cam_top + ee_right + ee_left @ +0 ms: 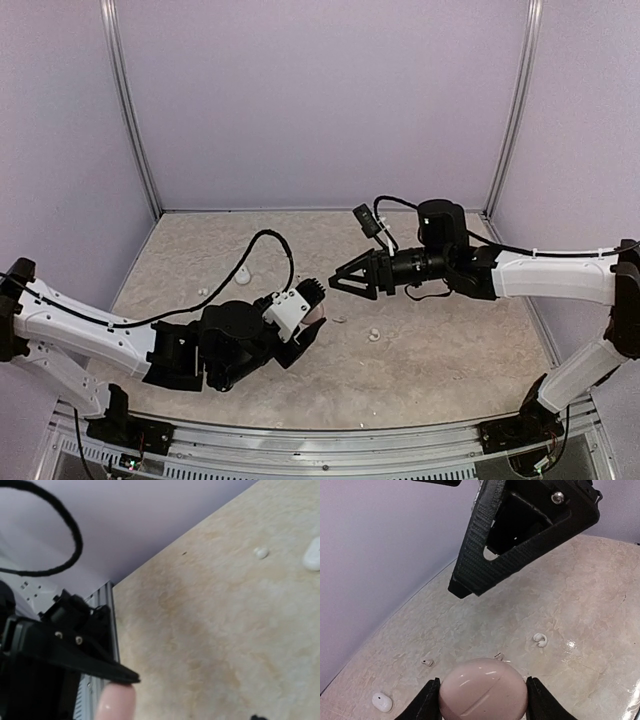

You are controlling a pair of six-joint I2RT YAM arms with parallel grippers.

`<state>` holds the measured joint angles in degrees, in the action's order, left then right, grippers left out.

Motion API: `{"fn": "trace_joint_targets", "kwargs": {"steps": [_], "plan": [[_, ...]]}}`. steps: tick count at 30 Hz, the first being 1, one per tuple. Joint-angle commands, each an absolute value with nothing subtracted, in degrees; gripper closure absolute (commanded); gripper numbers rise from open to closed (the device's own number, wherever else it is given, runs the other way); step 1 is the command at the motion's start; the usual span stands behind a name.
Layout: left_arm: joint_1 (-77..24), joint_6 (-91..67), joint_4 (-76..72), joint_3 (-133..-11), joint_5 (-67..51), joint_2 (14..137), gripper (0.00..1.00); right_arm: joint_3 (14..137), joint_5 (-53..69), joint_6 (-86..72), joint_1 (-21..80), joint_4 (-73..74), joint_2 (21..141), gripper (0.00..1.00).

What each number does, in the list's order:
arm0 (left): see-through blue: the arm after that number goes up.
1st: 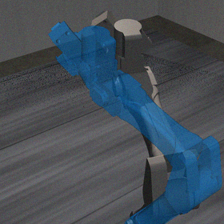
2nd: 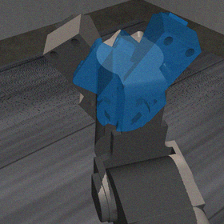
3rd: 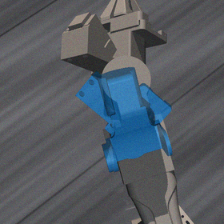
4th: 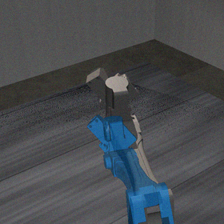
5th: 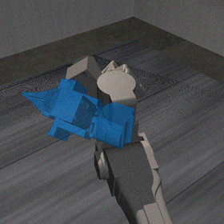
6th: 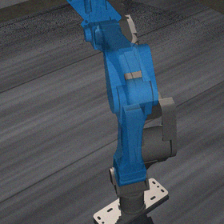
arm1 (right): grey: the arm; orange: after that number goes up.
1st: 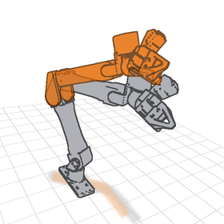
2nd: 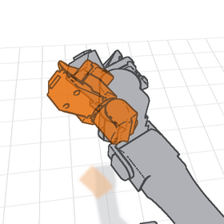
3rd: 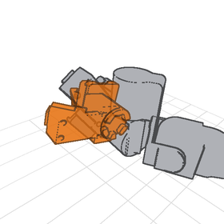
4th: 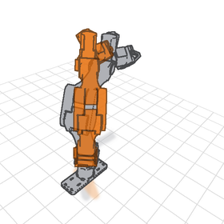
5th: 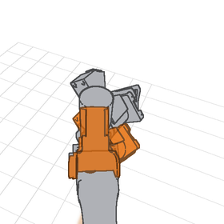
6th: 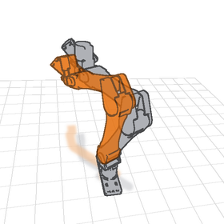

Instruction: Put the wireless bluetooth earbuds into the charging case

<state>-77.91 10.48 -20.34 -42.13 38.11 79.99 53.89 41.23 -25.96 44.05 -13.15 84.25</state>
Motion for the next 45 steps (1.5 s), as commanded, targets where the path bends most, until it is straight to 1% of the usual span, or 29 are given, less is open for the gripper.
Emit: {"fn": "trace_joint_targets", "kwargs": {"steps": [1,8,17,22,27,30,34,37,39,42,44,45], "plan": [[-79.20,13.28,-23.05,-42.88,41.39,81.18,0.60,55.33,42.19,-26.56,46.29,-12.42,85.96,0.24],[-79.72,14.03,-23.42,-43.06,42.84,81.73,0.60,55.53,41.42,-26.63,49.28,-12.66,87.54,0.27],[-80.06,15.05,-23.73,-43.14,43.74,81.65,0.60,56.29,41.31,-26.87,50.97,-13.27,89.41,0.43],[-80.16,15.60,-23.42,-43.71,43.64,82.50,0.59,57.83,40.56,-24.98,51.61,-11.09,90.23,0.49],[-80.24,16.06,-23.55,-44.03,43.80,83.22,0.59,58.68,41.25,-24.44,51.94,-10.28,91.13,0.58],[-80.29,16.00,-23.73,-43.95,44.03,83.32,0.59,58.62,41.47,-24.72,52.08,-10.34,91.46,0.58],[-80.24,16.03,-24.02,-43.82,44.27,83.04,0.59,58.47,41.70,-25.03,52.03,-10.22,91.69,0.54],[-80.24,16.25,-24.32,-43.68,44.64,82.88,0.59,58.15,41.91,-25.25,52.10,-10.02,91.74,0.55],[-80.24,16.26,-24.47,-43.62,44.86,82.95,0.59,57.84,41.99,-25.31,52.12,-10.02,91.61,0.58],[-80.24,16.26,-24.61,-43.62,45.34,83.14,0.58,57.65,42.01,-25.13,52.13,-9.77,91.47,0.67],[-80.24,16.25,-24.74,-43.64,45.76,83.23,0.54,57.78,42.30,-24.98,52.10,-9.71,91.41,0.73],[-80.24,16.21,-24.78,-43.62,45.98,83.17,0.49,57.83,42.17,-24.78,52.11,-9.67,91.22,0.75]]}}
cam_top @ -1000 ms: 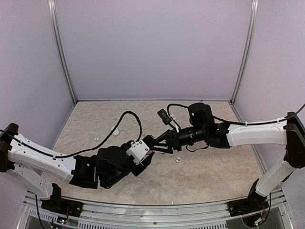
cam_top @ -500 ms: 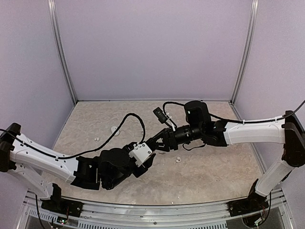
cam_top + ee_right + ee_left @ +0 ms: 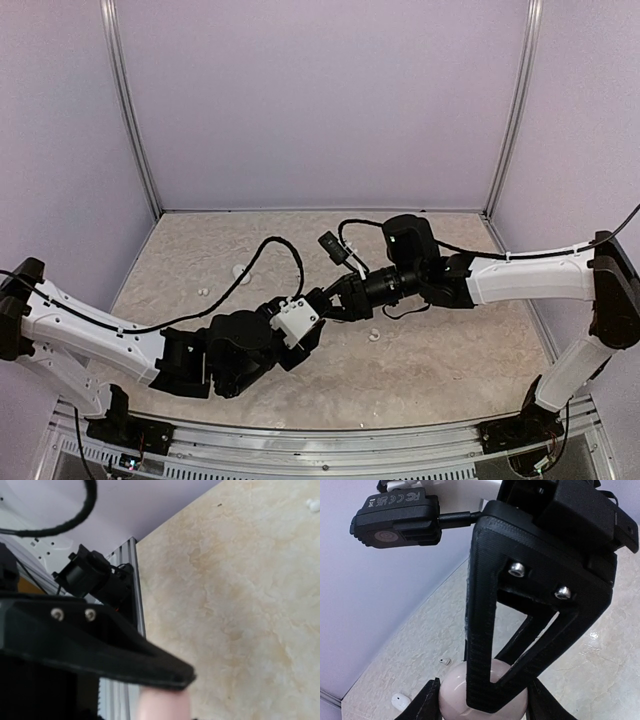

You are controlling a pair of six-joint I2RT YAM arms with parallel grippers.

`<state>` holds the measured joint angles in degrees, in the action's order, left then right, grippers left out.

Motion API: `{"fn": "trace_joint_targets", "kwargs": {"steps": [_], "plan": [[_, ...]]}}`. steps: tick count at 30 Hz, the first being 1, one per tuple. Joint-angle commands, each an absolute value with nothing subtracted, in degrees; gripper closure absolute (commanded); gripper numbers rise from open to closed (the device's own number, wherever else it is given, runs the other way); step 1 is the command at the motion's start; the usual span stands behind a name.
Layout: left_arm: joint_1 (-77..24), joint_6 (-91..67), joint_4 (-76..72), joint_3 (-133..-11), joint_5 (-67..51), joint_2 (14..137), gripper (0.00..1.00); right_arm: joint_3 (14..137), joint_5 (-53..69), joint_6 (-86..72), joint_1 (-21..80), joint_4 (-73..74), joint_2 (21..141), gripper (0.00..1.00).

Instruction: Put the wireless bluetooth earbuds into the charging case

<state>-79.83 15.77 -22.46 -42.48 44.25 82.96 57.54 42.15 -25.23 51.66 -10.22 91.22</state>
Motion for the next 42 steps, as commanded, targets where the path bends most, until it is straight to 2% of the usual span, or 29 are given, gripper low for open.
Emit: {"fn": "trace_joint_targets", "kwargs": {"steps": [1,3,6,9,15,22,42], "plan": [[-80.24,16.07,-24.63,-43.66,46.01,83.15,0.42,57.83,42.16,-24.60,52.15,-9.71,91.01,0.78],[-80.41,14.85,-22.65,-43.95,45.86,82.65,0.27,58.05,41.83,-24.23,52.10,-9.47,90.65,0.80],[-80.57,13.22,-19.33,-43.72,42.13,81.08,0.12,58.27,41.58,-23.03,51.68,-8.95,89.77,0.82],[-80.61,11.80,-18.13,-41.57,37.33,77.29,0.07,58.26,41.04,-21.21,50.77,-7.90,88.24,0.83],[-80.26,17.45,-20.10,-34.67,31.31,68.15,0.08,58.96,45.67,-19.16,49.46,-5.44,86.96,0.83],[-79.98,27.61,-19.36,-32.63,25.21,62.98,0.12,59.48,51.35,-19.44,49.48,-2.99,87.08,0.84],[-79.54,34.11,-19.69,-34.61,23.32,67.53,0.26,60.71,54.76,-21.87,53.14,-2.87,88.88,0.84]]}}
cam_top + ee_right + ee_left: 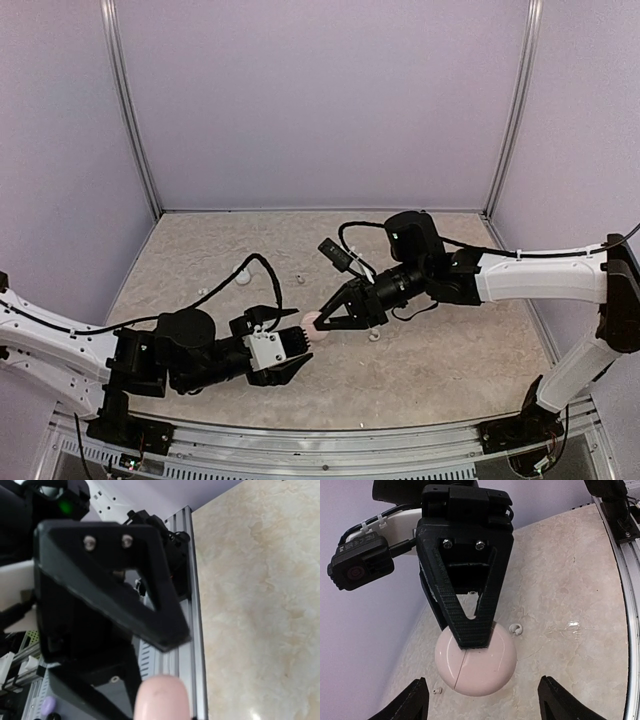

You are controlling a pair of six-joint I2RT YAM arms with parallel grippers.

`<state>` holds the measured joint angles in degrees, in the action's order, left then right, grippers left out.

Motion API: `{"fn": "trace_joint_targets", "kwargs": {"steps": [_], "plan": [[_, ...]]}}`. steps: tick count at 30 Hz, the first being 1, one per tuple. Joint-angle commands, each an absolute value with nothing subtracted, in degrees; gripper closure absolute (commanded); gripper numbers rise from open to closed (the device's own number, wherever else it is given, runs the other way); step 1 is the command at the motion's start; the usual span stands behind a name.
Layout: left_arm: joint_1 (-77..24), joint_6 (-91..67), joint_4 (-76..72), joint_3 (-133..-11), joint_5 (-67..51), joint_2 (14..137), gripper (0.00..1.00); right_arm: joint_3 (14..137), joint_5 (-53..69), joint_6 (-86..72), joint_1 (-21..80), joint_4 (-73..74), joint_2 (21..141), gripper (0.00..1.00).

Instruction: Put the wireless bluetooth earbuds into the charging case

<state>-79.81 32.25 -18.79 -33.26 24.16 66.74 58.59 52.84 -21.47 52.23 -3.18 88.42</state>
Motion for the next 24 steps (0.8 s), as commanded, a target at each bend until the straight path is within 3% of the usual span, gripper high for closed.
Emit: {"fn": "trace_joint_targets", "kwargs": {"steps": [1,24], "plan": [[-79.54,34.27,-19.80,-34.71,23.45,67.78,0.27,60.85,54.91,-21.84,53.31,-2.78,89.05,0.84],[-79.63,37.37,-22.54,-36.65,23.63,69.54,0.43,61.96,55.53,-20.90,54.23,-1.32,91.23,0.83]]}}
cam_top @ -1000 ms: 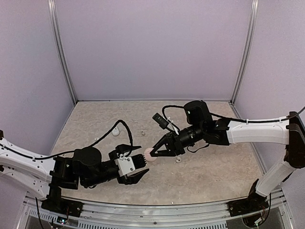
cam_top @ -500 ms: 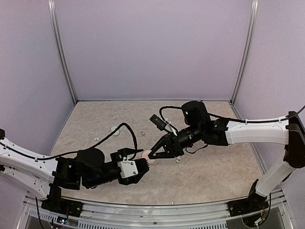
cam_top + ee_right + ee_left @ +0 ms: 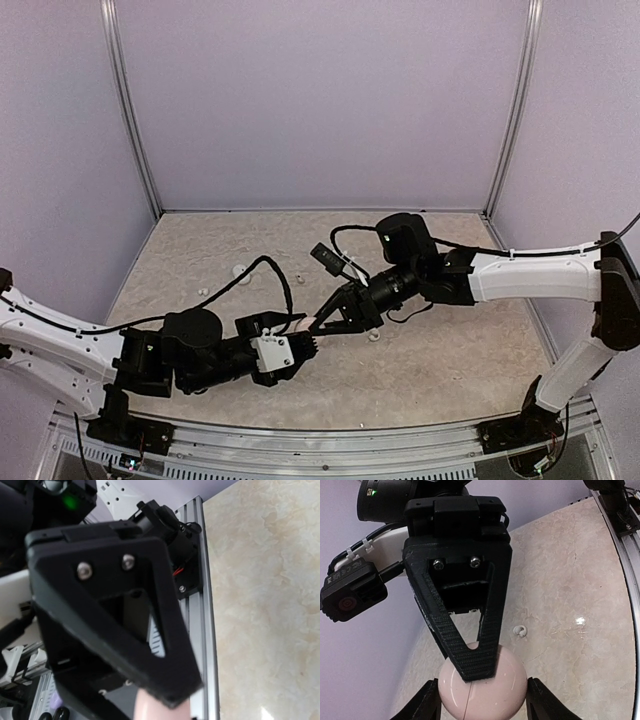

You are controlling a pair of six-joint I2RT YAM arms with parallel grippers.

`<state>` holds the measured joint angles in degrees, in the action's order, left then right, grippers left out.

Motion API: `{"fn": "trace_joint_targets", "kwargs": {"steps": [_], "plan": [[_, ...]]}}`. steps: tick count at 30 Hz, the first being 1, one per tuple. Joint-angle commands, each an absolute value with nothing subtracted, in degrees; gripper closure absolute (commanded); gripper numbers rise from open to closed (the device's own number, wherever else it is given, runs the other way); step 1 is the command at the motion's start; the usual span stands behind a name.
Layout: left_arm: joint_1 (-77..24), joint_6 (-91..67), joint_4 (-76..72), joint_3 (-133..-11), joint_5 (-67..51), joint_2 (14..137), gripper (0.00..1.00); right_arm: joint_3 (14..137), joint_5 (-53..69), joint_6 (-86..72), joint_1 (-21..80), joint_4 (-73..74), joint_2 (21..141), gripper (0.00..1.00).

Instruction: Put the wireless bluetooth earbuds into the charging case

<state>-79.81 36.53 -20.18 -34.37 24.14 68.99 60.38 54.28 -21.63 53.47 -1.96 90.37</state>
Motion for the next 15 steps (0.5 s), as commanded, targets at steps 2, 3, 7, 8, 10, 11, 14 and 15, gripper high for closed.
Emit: {"fn": "trace_joint_targets", "kwargs": {"steps": [2,3,7,8,10,11,14,15], "plan": [[-79.61,37.49,-22.65,-36.65,23.59,69.74,0.46,62.04,55.55,-20.82,54.27,-1.32,91.15,0.83],[-79.63,37.45,-22.67,-36.65,23.59,69.78,0.49,61.95,55.59,-20.83,54.23,-1.32,91.10,0.83],[-79.63,37.36,-22.83,-36.65,23.71,69.87,0.55,61.70,55.79,-20.76,54.23,-1.46,90.96,0.82],[-79.63,37.35,-23.04,-36.65,23.82,69.87,0.57,61.60,55.73,-20.78,54.27,-1.52,90.81,0.79],[-79.58,37.18,-23.71,-36.52,24.27,69.81,0.59,61.32,55.52,-20.94,54.24,-1.79,90.48,0.65],[-79.56,37.10,-24.49,-36.37,24.60,69.79,0.60,60.99,55.27,-21.00,54.23,-1.91,90.28,0.59],[-79.45,36.84,-27.42,-36.12,26.42,70.06,0.61,58.45,54.03,-22.64,53.91,-5.39,88.45,0.47],[-79.43,36.83,-28.50,-36.20,27.15,70.46,0.62,57.47,53.56,-23.61,53.69,-7.12,87.69,0.46]]}}
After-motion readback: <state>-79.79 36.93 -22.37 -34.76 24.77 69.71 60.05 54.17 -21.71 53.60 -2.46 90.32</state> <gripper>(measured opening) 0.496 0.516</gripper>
